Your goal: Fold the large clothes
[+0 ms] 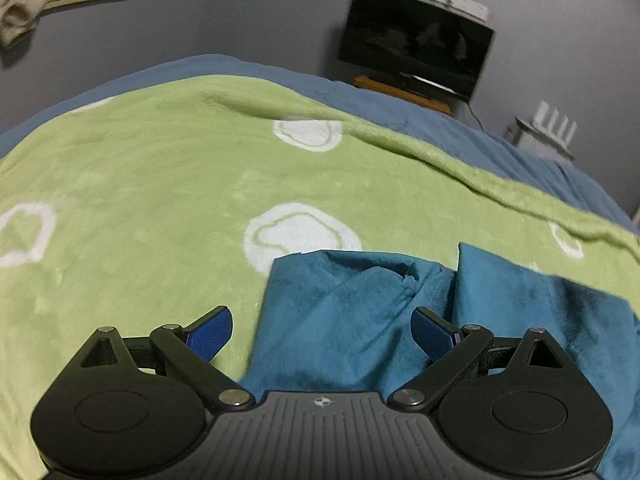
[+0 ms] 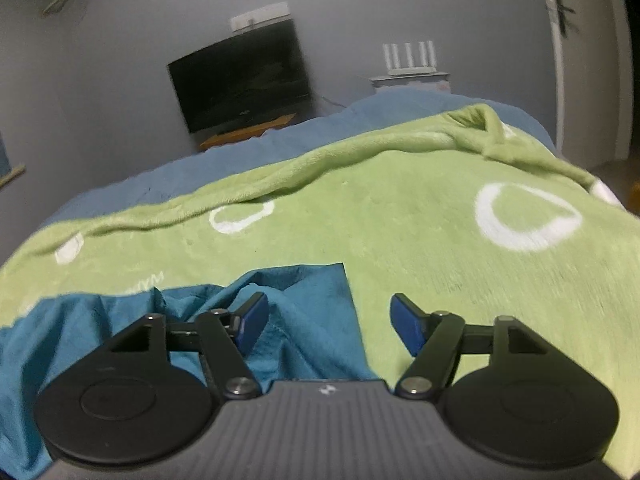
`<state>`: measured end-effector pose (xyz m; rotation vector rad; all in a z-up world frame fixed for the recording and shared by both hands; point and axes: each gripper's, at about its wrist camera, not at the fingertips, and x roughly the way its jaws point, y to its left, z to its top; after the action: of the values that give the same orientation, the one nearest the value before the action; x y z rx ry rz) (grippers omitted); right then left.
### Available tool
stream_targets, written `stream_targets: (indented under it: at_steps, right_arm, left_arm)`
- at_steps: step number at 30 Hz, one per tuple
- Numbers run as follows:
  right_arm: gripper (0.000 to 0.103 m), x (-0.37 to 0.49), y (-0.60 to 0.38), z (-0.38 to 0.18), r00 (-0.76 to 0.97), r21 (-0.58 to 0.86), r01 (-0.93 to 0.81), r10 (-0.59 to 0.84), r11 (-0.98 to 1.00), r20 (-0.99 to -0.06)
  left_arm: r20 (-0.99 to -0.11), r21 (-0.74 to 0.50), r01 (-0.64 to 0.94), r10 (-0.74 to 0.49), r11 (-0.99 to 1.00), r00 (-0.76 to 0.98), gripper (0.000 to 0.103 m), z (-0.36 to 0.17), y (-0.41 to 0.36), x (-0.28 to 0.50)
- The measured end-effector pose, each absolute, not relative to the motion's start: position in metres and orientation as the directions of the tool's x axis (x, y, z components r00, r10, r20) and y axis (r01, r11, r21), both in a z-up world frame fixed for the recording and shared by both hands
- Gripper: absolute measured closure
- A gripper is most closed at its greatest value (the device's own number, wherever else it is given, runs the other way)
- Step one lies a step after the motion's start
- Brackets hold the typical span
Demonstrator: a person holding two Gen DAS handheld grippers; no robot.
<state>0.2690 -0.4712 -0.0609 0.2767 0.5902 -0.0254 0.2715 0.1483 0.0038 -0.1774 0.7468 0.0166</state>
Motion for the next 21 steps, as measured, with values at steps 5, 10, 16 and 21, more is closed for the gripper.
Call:
stream_targets:
  at_steps: [5,10,16,21]
  right_arm:
    - [0.019,0.29,-0.477,-0.08,0.767,0.25,0.048,0.125,0.967,-0.63]
    - [0.011,0.302,-0.482,-0.104,0.715,0.319,0.022,0.208,0.947,-0.667]
    - [0.007,0.306,-0.491,-0.119,0.715,0.425,0.022,0.283,0.905,-0.639]
    - [0.028,0.303,-0.482,-0.116,0.741,0.394,-0.016,0.276,0.919,-0.612]
  left_arm:
    - [-0.737,-0.149,0.052,-0.146,0.987,0.66,0.005,-0.018,0.157,0.3]
    - [-0.771,-0.209,0.067,-0.206,0.976,0.603,0.0,-0.044,0.171,0.315]
    - [-0.752,-0.26,0.067,-0.245,0.963,0.612,0.0,-0.057,0.176,0.321]
    - [-0.735,-0.234,0.116,-0.254,0.965,0.629,0.049,-0.049,0.162,0.315]
